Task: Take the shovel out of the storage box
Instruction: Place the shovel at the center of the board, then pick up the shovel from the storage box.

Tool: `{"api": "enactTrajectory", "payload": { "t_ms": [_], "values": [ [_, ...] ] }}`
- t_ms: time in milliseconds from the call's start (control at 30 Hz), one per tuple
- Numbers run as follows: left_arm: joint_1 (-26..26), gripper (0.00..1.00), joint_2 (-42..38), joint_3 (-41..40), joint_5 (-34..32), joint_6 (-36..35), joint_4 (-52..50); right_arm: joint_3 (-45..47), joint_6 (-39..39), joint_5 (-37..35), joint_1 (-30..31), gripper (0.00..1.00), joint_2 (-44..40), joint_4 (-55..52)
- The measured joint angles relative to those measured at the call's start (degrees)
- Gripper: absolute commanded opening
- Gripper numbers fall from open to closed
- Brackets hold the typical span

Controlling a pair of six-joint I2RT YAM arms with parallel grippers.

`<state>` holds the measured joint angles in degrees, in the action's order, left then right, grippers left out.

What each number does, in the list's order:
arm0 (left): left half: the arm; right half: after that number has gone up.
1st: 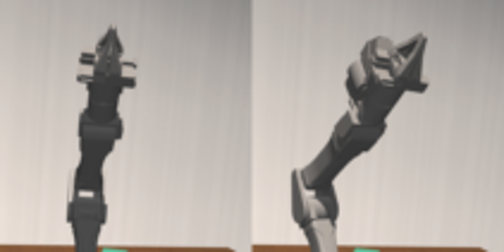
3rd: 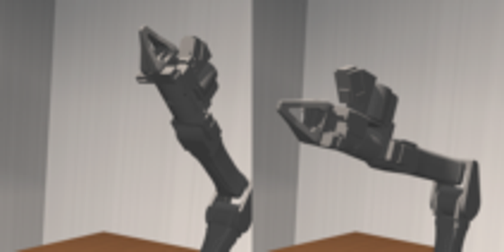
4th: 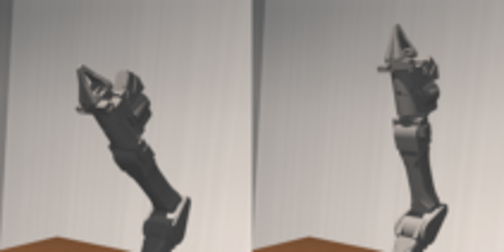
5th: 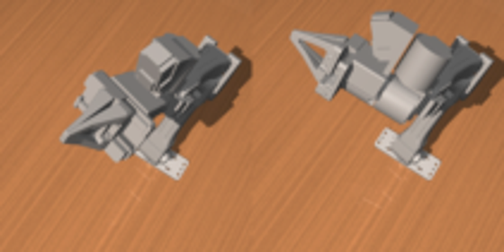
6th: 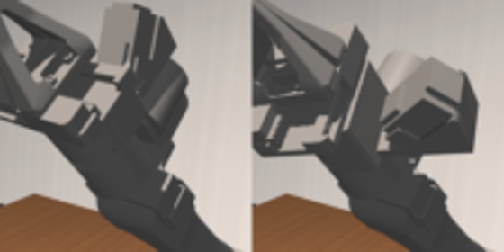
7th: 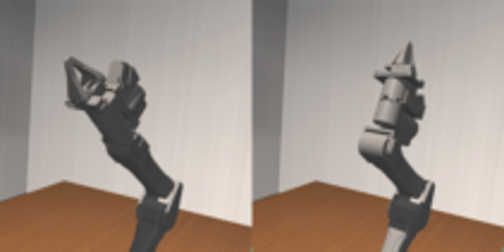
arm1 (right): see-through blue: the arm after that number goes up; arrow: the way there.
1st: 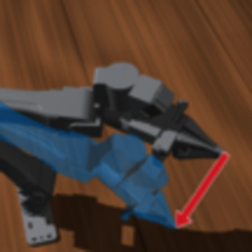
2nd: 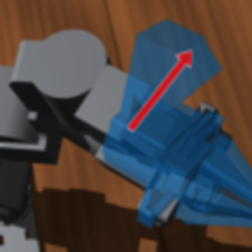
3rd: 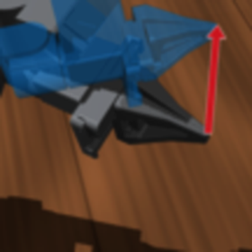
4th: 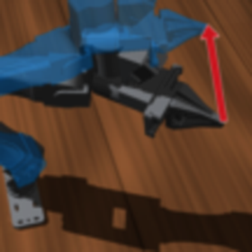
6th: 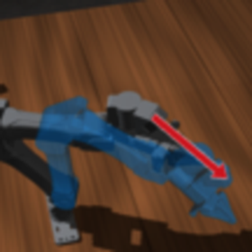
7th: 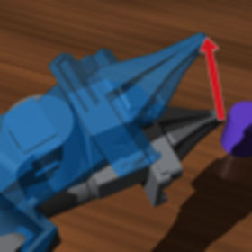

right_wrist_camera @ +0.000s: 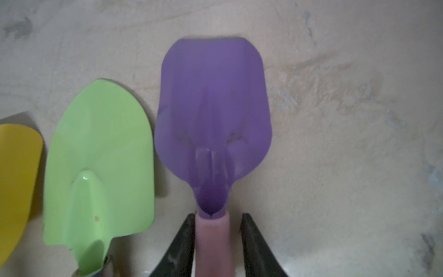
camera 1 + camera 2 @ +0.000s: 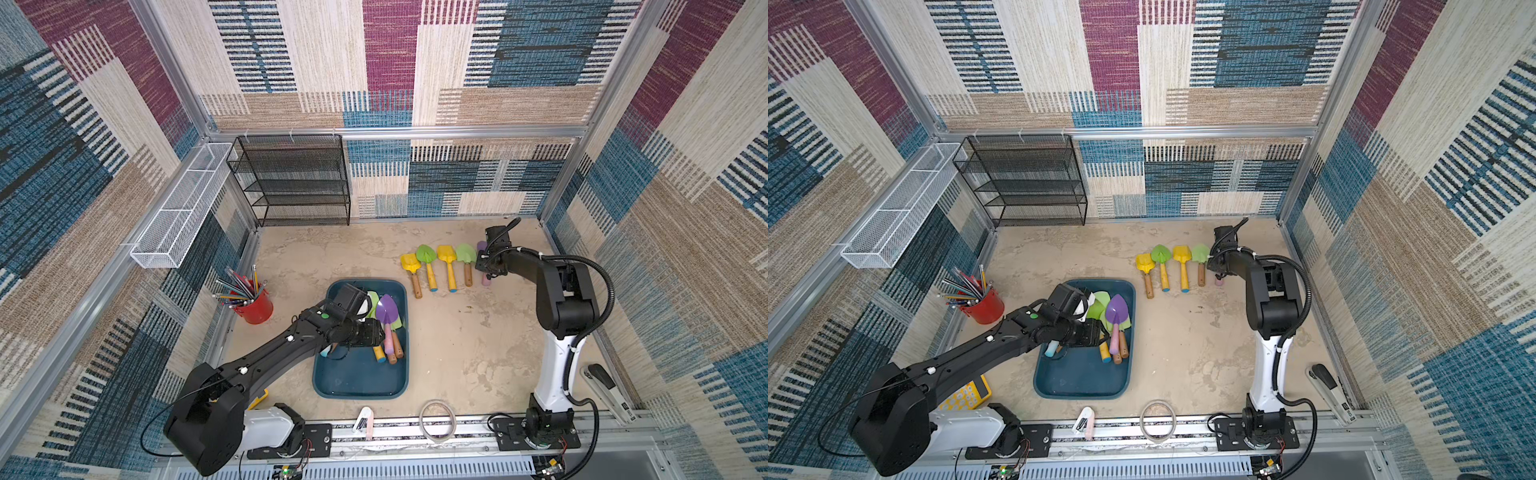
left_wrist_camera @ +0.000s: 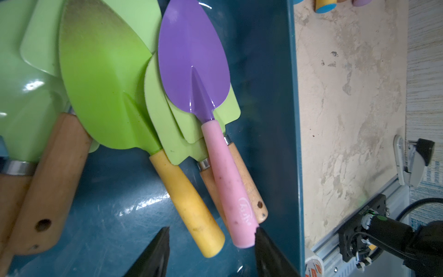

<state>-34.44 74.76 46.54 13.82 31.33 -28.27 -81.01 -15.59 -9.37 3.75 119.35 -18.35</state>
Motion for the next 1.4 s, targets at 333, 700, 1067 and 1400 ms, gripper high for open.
{"api": "enactTrajectory", "payload": {
  "t_ms": [333,700,1067,1400],
  "values": [
    [-1.70,0.59,3.21,3.78,-1.79,0.00,-2.14,6.86,-1.01,1.97,0.02,0.46,-11.91,1.07],
    [-8.07,0.54,10.47,9.92,-7.21,0.00,-6.67,23.12,-4.42,17.42,2.16,0.43,-29.20,5.68],
    [-11.87,0.52,16.39,12.94,-12.74,0.07,-11.02,27.67,-5.14,24.39,7.30,0.43,-37.27,6.62],
    [-14.58,0.46,17.20,15.56,-21.38,0.02,-16.79,30.82,-6.71,26.64,9.46,0.43,-37.70,9.64]
  ]
}}
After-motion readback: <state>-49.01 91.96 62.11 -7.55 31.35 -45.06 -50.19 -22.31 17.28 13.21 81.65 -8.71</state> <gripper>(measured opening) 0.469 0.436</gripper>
